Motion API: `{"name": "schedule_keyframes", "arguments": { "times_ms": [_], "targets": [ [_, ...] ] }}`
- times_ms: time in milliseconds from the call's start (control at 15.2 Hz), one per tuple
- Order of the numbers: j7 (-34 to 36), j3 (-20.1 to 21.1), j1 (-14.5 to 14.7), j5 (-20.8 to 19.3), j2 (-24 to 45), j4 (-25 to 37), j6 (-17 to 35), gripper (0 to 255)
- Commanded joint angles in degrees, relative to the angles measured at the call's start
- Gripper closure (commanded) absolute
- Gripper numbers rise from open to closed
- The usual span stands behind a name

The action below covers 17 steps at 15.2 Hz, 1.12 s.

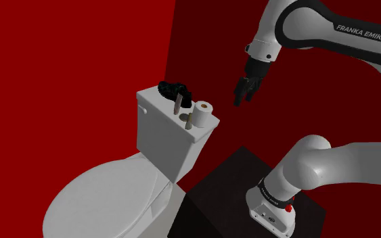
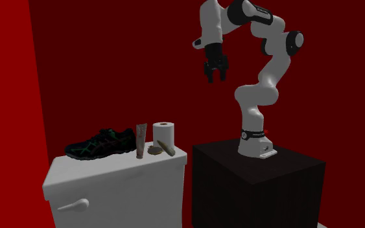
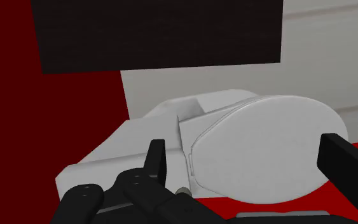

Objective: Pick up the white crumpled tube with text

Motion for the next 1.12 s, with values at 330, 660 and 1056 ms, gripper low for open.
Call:
{"name": "schedule_keyframes", "arguments": {
  "times_ms": [330, 660, 1056],
  "targets": [
    [14.6, 5.4, -3.1, 4.7, 9.9, 3.7, 6.5, 0],
    [28.8, 9.4, -6.3, 7.1, 20.5, 9.0, 12.5, 0],
    [45.2, 12.2, -9.6, 7.2, 33.4, 16.8, 18.6, 0]
  ]
}}
